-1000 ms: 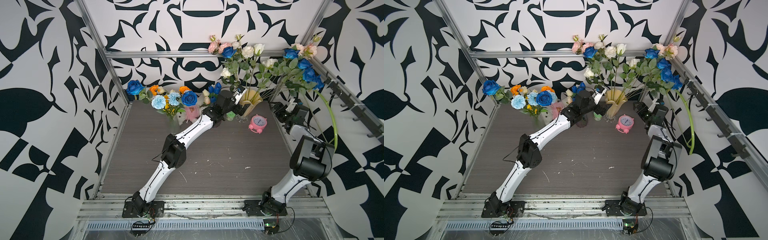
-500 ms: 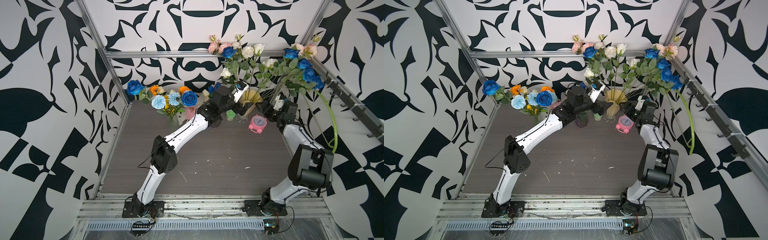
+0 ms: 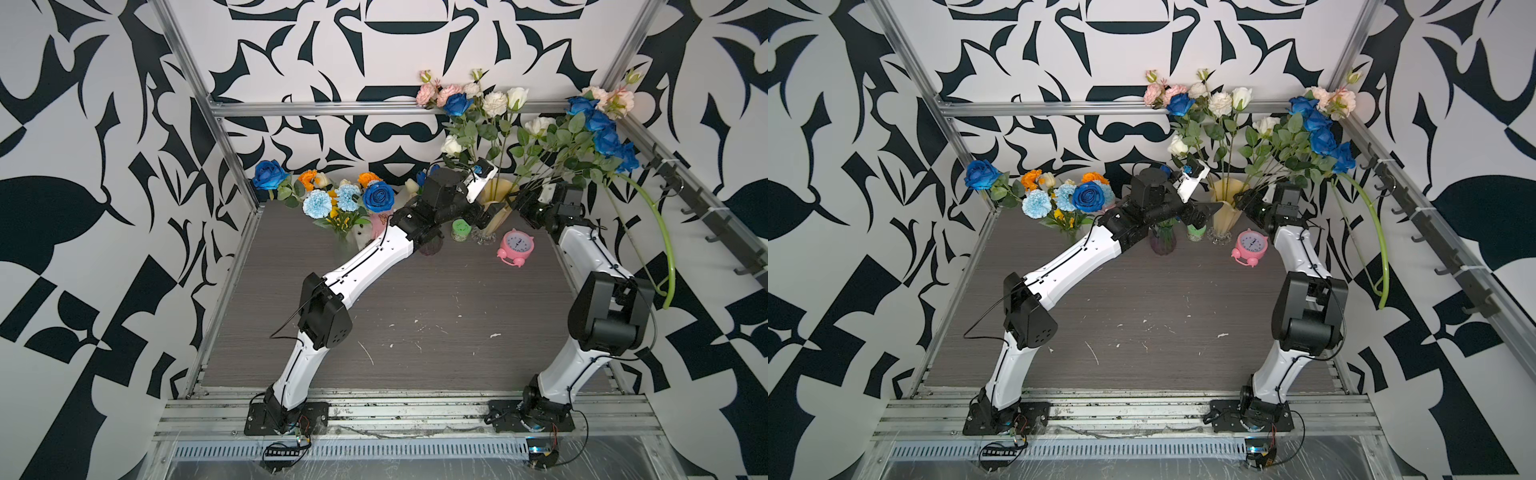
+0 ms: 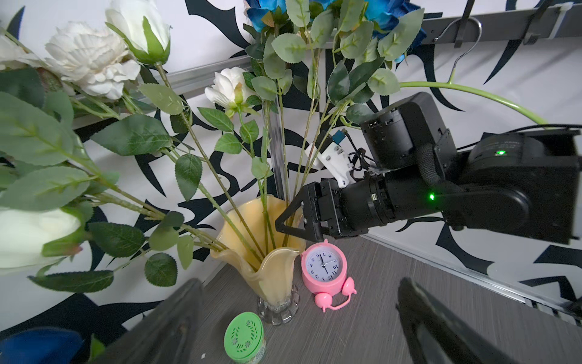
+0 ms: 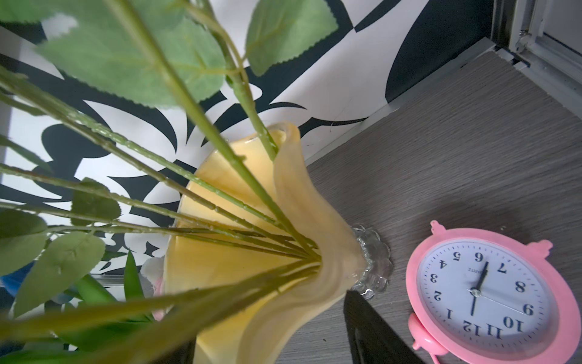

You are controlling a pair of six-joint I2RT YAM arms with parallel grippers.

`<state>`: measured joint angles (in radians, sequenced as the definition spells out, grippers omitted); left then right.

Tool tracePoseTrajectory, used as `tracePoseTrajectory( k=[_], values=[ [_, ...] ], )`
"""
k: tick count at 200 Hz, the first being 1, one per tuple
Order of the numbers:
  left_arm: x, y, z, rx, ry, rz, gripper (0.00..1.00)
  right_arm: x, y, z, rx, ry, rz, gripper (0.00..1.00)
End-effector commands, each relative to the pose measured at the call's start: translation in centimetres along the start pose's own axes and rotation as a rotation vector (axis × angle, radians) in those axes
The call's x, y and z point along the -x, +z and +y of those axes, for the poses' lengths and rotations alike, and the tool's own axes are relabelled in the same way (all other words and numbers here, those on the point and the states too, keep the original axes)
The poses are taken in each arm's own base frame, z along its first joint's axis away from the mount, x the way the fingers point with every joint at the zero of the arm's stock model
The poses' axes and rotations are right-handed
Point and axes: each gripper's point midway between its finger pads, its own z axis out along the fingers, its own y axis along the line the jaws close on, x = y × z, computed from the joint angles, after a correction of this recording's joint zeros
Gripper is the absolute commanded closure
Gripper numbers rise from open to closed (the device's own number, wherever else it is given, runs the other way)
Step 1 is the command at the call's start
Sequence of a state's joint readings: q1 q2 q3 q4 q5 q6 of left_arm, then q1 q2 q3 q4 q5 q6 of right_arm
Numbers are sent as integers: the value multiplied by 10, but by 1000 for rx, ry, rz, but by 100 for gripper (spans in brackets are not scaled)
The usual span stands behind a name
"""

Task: Pick out blue flowers from the vase
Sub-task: Move the vase to the center of the board.

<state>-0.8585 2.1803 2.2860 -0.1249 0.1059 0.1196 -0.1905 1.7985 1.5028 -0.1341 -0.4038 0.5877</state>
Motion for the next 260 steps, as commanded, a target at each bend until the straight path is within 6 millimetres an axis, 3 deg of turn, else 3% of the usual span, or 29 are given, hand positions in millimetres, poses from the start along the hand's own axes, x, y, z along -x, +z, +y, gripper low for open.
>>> tracePoseTrajectory(
  k=[1,56,96,168,222,260],
  values=[
    [10,-9,7,43,37,9,1,9,-8,17,-82,-66,-17,32],
    [11,-18,9,63,55,21,1,4,-5,11,-259,-67,-5,53],
    [12,-25,12,83,77,25,1,5,3,2,-325,-69,5,62],
    [7,-30,14,94,76,37,1,9,24,4,-314,-79,50,76],
    [2,-31,21,120,76,49,1,5,27,5,-299,-83,81,99],
    [-1,-32,23,131,75,58,1,-4,24,0,-306,-83,102,100]
  ],
)
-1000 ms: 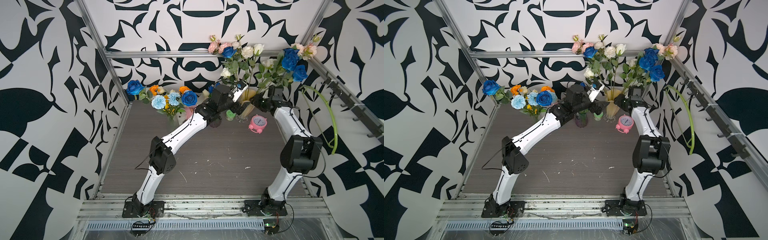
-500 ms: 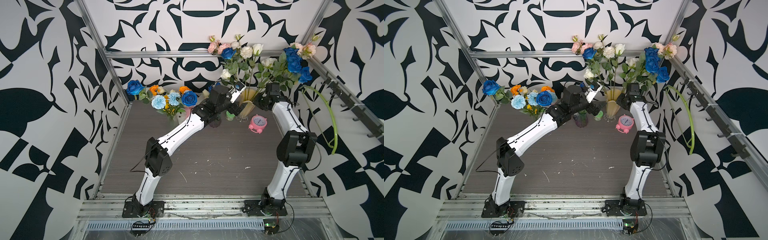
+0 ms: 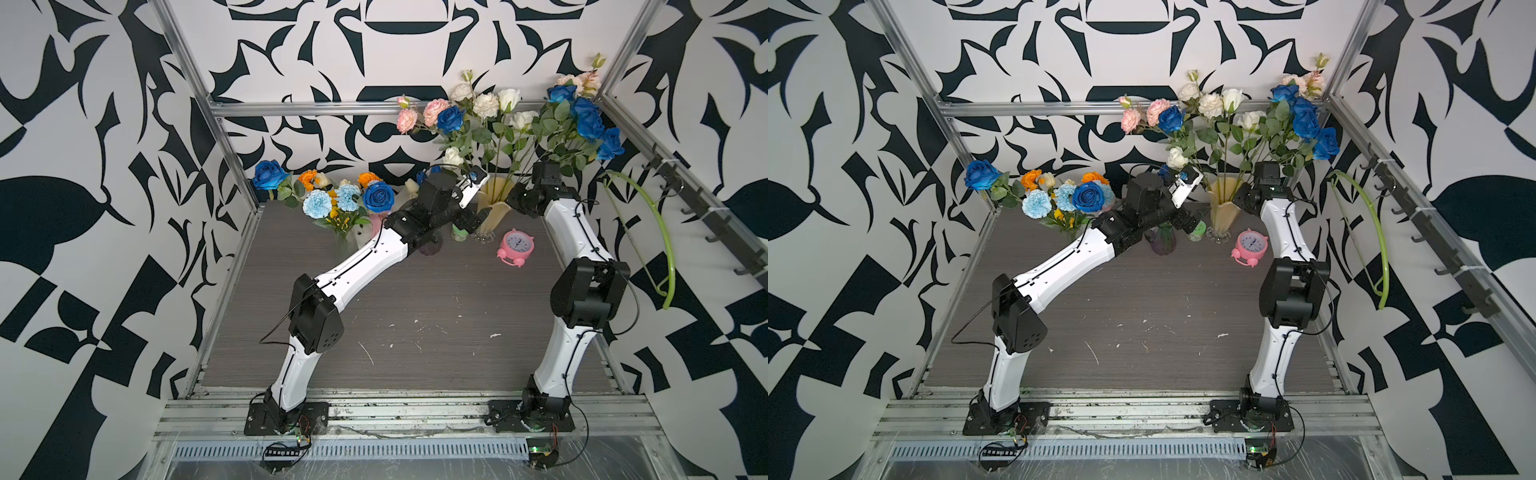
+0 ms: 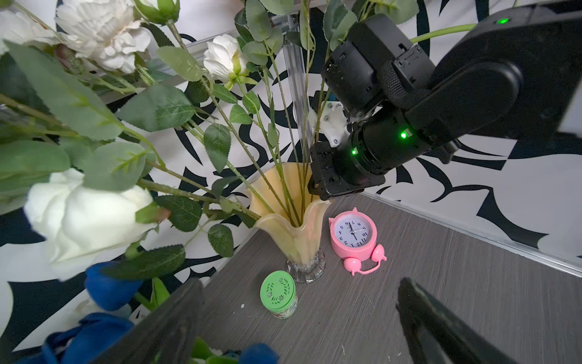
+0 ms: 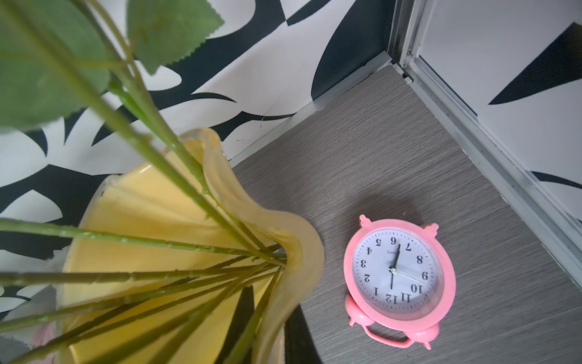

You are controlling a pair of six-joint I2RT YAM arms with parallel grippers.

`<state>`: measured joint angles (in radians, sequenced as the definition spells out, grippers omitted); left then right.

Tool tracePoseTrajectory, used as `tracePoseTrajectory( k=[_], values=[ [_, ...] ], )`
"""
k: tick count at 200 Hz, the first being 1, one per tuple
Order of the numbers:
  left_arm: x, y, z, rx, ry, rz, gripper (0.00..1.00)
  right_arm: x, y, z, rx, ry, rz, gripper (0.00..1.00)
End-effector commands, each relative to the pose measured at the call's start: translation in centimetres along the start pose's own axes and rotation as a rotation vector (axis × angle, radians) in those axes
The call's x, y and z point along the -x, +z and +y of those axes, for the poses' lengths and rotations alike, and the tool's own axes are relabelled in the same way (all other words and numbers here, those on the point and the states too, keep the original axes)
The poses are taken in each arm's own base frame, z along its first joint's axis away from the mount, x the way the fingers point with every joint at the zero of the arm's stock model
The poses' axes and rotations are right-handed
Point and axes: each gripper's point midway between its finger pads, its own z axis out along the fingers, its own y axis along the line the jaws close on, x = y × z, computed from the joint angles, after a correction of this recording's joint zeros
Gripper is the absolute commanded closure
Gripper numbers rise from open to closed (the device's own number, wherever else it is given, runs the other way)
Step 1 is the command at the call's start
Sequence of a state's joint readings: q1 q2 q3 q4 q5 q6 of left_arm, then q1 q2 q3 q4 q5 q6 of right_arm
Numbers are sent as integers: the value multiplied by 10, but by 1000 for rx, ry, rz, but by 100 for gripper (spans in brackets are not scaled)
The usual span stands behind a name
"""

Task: Pick out blue flowers from the vase
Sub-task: Move the vase to the center of the board.

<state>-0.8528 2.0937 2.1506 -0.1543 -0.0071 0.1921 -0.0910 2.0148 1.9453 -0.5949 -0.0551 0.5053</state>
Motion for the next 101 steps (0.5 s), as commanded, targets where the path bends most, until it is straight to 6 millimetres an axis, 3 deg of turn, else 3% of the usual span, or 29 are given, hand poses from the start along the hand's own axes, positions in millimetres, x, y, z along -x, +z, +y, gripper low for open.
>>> tracePoseTrajectory(
  k=[1,45,101],
  values=[
    [19,-15,9,28,10,-36,1,-10,-4,12,51,-4,31,100],
    [19,-17,10,34,6,-30,1,-7,-21,13,77,13,32,100],
    [17,-22,14,58,-1,-20,1,-23,-40,13,115,-2,78,100]
  ],
)
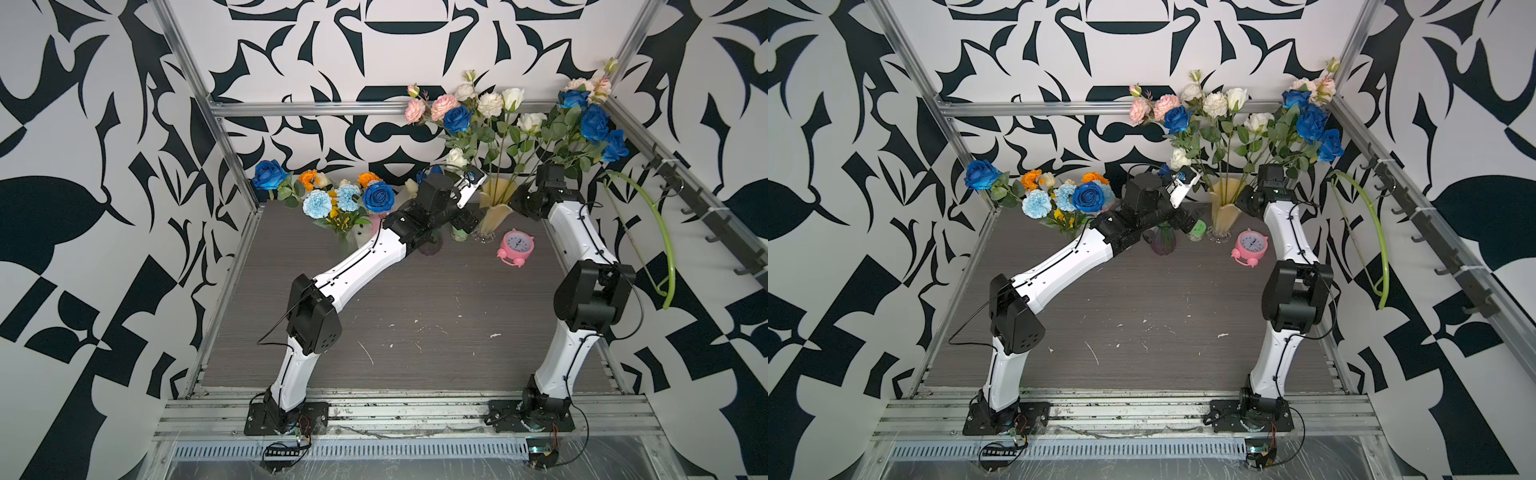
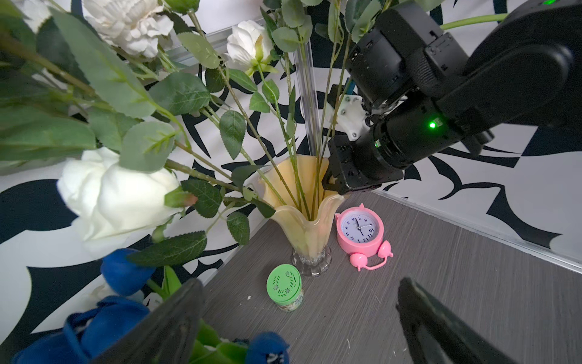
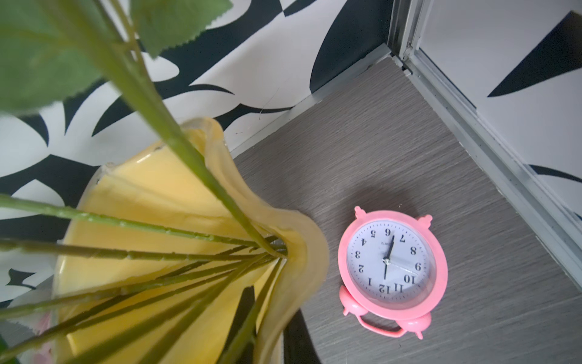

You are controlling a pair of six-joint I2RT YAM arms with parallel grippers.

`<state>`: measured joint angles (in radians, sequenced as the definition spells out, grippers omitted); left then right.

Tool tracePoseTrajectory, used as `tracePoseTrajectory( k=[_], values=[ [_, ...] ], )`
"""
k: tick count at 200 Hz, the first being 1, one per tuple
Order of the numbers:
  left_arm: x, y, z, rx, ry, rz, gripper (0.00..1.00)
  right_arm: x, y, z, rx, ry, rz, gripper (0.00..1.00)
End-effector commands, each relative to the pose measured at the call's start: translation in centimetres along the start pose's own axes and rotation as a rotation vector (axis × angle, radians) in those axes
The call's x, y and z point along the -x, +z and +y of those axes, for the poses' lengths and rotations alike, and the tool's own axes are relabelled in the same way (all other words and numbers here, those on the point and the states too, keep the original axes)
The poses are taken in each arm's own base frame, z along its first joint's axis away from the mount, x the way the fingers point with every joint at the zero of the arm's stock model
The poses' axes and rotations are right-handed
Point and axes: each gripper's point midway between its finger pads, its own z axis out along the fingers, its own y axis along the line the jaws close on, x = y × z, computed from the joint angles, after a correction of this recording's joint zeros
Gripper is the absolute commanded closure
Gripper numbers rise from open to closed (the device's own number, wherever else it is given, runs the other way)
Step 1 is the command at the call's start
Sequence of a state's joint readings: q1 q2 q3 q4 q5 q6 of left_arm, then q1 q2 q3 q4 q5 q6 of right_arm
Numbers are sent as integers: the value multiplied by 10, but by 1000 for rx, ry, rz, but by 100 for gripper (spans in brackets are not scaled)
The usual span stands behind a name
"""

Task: Pick out blue flowers from the vase
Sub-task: Move the vase to the center of the board.

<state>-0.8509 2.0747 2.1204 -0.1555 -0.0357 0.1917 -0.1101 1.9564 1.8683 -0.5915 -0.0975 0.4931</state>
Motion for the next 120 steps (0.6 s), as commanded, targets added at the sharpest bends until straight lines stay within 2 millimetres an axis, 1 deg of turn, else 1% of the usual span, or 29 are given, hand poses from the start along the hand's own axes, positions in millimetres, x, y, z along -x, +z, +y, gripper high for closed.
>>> tracePoseTrajectory(
  k=[1,50,75,94,106,120],
  values=[
    [22,-18,9,30,-1,-38,1,-14,-29,22,96,-4,52,100],
    [21,-20,11,40,-9,-36,1,-20,-42,22,112,-1,41,100],
    [19,-20,11,44,-9,-30,1,-17,-50,25,127,7,24,100],
    [18,-19,12,47,-9,-27,1,-15,-54,30,152,18,20,100],
    [16,-18,13,50,-9,-23,1,-12,-57,31,152,24,14,100],
    [16,-18,13,52,-11,-22,1,-14,-59,30,143,25,23,100]
  ],
)
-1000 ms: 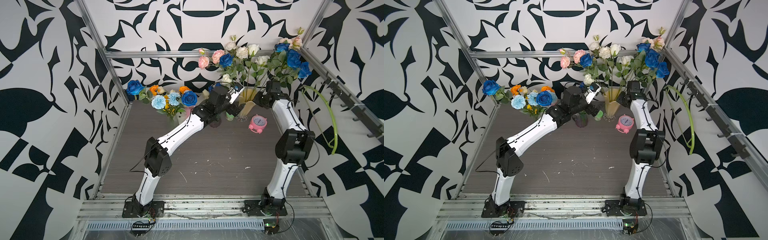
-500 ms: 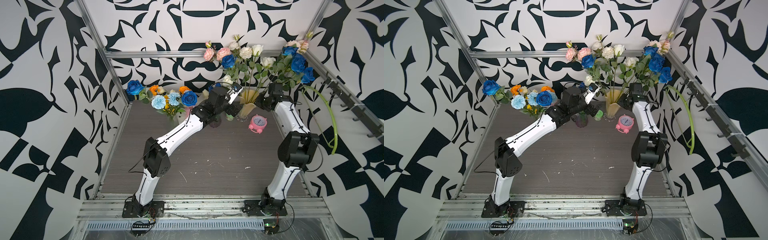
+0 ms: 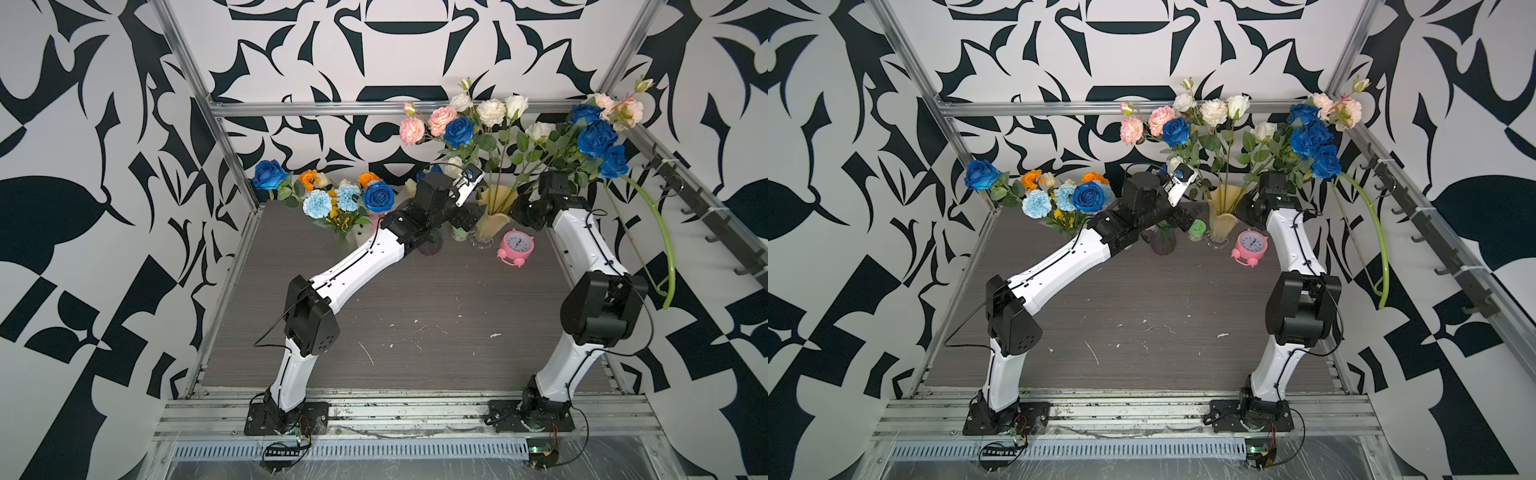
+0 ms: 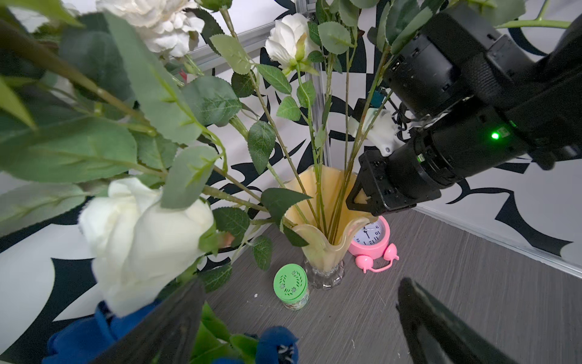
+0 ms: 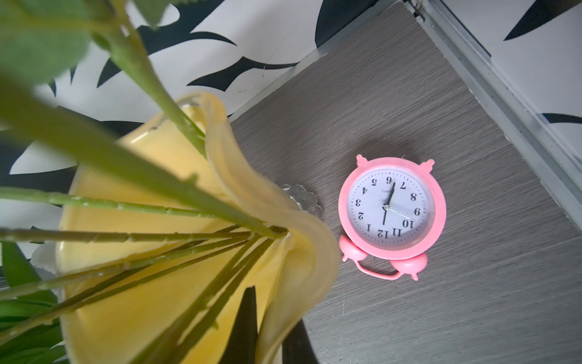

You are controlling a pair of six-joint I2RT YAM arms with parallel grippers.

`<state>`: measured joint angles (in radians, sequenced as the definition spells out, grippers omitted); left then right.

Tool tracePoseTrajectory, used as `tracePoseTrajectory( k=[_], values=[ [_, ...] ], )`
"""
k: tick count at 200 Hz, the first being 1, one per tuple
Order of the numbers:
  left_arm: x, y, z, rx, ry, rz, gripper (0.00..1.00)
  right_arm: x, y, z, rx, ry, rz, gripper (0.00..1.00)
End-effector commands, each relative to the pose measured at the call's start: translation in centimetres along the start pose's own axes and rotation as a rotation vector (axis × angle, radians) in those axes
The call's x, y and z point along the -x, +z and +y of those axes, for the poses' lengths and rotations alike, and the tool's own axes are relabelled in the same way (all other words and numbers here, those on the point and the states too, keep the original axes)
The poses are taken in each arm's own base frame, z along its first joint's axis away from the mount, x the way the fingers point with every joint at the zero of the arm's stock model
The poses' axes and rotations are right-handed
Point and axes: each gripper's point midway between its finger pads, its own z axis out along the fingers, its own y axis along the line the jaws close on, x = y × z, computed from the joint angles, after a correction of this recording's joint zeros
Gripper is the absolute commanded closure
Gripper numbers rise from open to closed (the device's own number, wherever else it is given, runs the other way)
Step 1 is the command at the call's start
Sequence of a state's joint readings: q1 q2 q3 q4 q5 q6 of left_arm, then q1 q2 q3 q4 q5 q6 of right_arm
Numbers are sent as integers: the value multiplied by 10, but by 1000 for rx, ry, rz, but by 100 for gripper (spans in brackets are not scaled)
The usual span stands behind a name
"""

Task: Pick out blue flowers from the vase
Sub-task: Move the vase to the center of the board.

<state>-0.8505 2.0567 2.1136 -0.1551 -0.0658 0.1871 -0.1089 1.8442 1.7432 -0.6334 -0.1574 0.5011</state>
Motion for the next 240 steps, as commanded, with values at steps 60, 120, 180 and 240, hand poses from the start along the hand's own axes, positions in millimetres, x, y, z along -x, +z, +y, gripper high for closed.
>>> tracePoseTrajectory(
  k=[60,120,180,240],
  values=[
    [13,-15,10,25,-21,-25,1,2,-61,17,51,0,-73,100],
    [28,-18,2,-28,-47,-86,1,-16,-81,8,28,-6,-71,100],
    [31,-2,1,-34,-62,-95,0,-20,-77,3,35,18,-93,100],
    [28,23,2,-38,-120,-109,1,-20,-69,3,51,5,-104,100]
  ],
)
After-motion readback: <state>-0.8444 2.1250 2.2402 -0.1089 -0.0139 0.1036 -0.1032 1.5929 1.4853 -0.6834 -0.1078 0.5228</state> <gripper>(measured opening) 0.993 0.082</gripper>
